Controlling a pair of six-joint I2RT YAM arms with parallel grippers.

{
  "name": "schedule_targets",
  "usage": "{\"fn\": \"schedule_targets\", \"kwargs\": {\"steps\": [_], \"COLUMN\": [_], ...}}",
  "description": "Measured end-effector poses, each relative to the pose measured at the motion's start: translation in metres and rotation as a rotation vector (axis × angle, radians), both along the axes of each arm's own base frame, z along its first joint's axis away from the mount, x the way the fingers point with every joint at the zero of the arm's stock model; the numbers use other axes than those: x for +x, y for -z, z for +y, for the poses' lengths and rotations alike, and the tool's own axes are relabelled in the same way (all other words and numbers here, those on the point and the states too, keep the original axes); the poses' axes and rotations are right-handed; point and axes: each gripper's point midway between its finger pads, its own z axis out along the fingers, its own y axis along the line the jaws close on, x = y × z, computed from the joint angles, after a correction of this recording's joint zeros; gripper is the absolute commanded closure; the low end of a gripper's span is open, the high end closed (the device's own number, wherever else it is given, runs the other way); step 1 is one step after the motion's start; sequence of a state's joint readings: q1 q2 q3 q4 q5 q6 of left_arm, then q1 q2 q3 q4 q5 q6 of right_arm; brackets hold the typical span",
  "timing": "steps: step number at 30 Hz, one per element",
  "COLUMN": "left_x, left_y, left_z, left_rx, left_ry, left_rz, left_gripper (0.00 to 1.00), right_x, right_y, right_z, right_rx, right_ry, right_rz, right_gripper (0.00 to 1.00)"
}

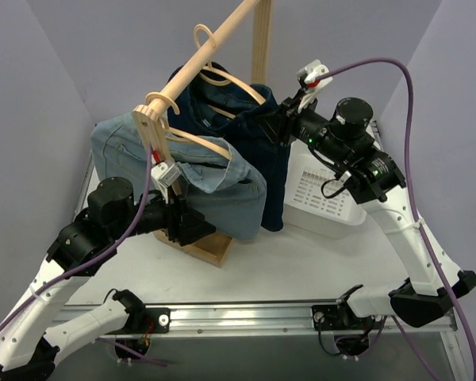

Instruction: Remove the skirt from the hanger

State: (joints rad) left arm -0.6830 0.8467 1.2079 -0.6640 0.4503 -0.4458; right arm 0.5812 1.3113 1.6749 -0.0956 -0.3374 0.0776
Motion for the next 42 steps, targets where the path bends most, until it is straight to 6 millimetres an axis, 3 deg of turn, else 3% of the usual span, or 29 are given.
{"fn": "schedule_targets", "kwargs": {"steps": [3, 6, 11, 14, 21, 25, 36, 42], "left_x": [0.004, 0.018, 0.024, 0.03, 0.051, 0.063, 0.089, 0.103], "left_y": [0.0, 0.0, -0.019, -0.03, -0.036, -0.032, -0.029, -0.033], "left_z": [0.003, 0.028, 0.07, 0.085, 0.079, 0.08, 0.093, 0.109], "left_rx": [0.022, 0.053, 0.018, -0.006, -0.049, -0.034, 0.065, 0.152], "left_ry": [-0.054, -0.222, -0.431, -0.516, -0.585, -0.638, -0.782, -0.873], "left_rz": [-0.022, -0.052, -0.132, -0.166, -0.177, -0.164, -0.182, -0.23], "left_gripper": [0.25, 0.25, 0.26, 0.28, 0.31, 0.5, 0.51, 0.51], "right_x": [0.008, 0.011, 0.017, 0.02, 0.02, 0.018, 0.017, 0.031], "right_y": [-0.004, -0.002, -0.002, -0.004, -0.008, -0.008, -0.012, -0.012], "right_z": [0.001, 0.002, 0.007, 0.01, 0.016, 0.015, 0.014, 0.023], "right_rx": [0.001, -0.004, -0.002, 0.008, 0.027, 0.027, 0.017, -0.001], "right_ry": [0.013, 0.015, 0.014, 0.009, -0.013, -0.015, -0.014, -0.017], "right_rz": [-0.001, 0.007, 0.014, 0.021, 0.039, 0.049, 0.058, 0.065], "right_gripper": [1.0, 1.0, 1.0, 1.0, 1.0, 1.0, 1.0, 1.0]}}
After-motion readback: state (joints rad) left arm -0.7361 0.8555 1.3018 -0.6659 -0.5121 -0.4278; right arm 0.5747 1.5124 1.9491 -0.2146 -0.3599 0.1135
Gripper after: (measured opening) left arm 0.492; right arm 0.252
